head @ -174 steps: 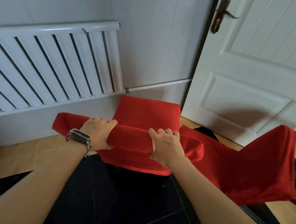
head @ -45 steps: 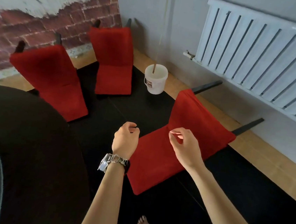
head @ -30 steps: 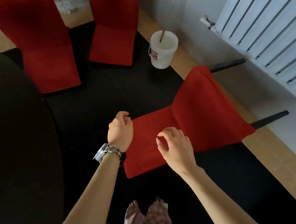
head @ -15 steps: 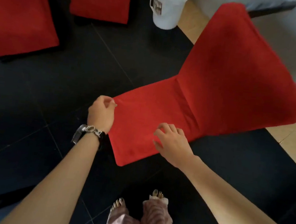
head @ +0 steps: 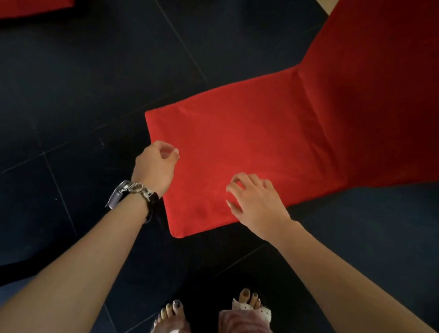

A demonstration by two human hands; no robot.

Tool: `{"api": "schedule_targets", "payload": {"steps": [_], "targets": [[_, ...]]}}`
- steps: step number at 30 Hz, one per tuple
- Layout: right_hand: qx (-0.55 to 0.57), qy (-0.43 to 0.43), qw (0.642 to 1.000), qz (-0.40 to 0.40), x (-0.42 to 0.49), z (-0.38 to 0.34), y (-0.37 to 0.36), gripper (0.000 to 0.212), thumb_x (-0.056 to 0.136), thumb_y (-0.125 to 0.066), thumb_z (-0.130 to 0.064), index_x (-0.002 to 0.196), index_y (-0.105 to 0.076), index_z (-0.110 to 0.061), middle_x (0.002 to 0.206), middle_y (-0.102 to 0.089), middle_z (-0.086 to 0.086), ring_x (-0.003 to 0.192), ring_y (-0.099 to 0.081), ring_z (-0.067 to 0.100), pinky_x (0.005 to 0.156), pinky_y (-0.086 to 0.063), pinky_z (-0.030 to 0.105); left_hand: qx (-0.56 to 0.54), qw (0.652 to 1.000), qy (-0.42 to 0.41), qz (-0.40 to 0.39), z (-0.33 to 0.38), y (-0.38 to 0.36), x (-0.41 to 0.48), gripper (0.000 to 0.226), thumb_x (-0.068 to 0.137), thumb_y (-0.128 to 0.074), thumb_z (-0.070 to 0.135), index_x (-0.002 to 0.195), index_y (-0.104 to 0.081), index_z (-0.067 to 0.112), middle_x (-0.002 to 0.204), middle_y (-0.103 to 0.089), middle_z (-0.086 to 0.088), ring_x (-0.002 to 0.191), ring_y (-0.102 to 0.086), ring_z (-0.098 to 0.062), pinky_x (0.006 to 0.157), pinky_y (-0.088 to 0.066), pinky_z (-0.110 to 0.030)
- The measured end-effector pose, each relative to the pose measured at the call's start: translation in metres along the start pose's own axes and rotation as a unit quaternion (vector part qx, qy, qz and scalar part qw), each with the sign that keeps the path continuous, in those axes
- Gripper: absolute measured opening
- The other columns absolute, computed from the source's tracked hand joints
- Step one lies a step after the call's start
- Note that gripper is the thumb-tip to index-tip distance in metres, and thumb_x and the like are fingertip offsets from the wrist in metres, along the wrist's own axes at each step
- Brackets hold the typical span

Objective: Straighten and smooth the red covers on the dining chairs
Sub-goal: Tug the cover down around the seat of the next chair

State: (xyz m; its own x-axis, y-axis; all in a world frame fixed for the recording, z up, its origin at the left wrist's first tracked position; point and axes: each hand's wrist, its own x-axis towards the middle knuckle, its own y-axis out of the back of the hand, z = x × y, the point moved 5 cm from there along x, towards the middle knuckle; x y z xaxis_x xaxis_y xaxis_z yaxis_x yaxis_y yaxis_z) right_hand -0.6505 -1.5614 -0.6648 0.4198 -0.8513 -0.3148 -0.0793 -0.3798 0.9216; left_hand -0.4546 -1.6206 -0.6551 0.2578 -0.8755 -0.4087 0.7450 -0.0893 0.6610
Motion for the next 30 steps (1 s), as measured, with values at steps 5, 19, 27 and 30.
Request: {"api": "schedule_targets", "payload": {"steps": [5,19,27,30], "targets": [[0.0,0.008,1.0,-0.001,0.013,0.006,-0.044,0.033,0.1,-0.039,-0.038,0.121,-0.052,-0.015,0.13,-0.043,0.0,0.118,-0.043,0.017,0.098,-0.036,0.035,0.0,1.0,-0.003,-0.002,-0.033,-0.024,0.022,0.014,0.096,-0.051,0.034,0.104,-0.058,0.024,0.111,-0.065,0.003,0.086,-0.058,-0.01,0.058,-0.037,-0.021],[-0.035,0.139,0.989,0.032,0.067,0.0,-0.147,0.059,0.085,-0.056,-0.061,0.112,-0.061,-0.01,0.129,-0.054,0.009,0.115,-0.056,0.024,0.098,-0.045,0.043,0.003,0.999,-0.021,0.049,-0.098,-0.08,0.095,0.033,0.092,-0.057,0.04,0.116,-0.058,0.018,0.111,-0.056,0.006,0.091,-0.053,-0.01,0.07,-0.039,-0.025],[-0.131,0.299,0.945,0.009,0.086,-0.032,-0.19,0.084,0.083,-0.047,-0.071,0.146,-0.034,-0.017,0.15,-0.032,0.007,0.137,-0.031,0.027,0.114,-0.017,0.054,-0.003,0.994,0.027,0.104,-0.139,-0.107,0.107,0.07,0.082,-0.067,0.048,0.133,-0.038,0.009,0.134,-0.04,-0.013,0.124,-0.037,-0.03,0.089,-0.036,-0.037],[-0.191,0.329,0.925,-0.018,0.094,-0.042,-0.206,0.084,0.088,-0.045,-0.066,0.152,-0.015,-0.022,0.159,-0.013,0.006,0.146,-0.007,0.03,0.112,0.004,0.061,-0.045,0.991,0.075,0.097,-0.147,-0.118,0.113,0.095,0.073,-0.072,0.056,0.139,-0.024,0.008,0.142,-0.028,-0.017,0.13,-0.033,-0.034,0.102,-0.034,-0.044]]}}
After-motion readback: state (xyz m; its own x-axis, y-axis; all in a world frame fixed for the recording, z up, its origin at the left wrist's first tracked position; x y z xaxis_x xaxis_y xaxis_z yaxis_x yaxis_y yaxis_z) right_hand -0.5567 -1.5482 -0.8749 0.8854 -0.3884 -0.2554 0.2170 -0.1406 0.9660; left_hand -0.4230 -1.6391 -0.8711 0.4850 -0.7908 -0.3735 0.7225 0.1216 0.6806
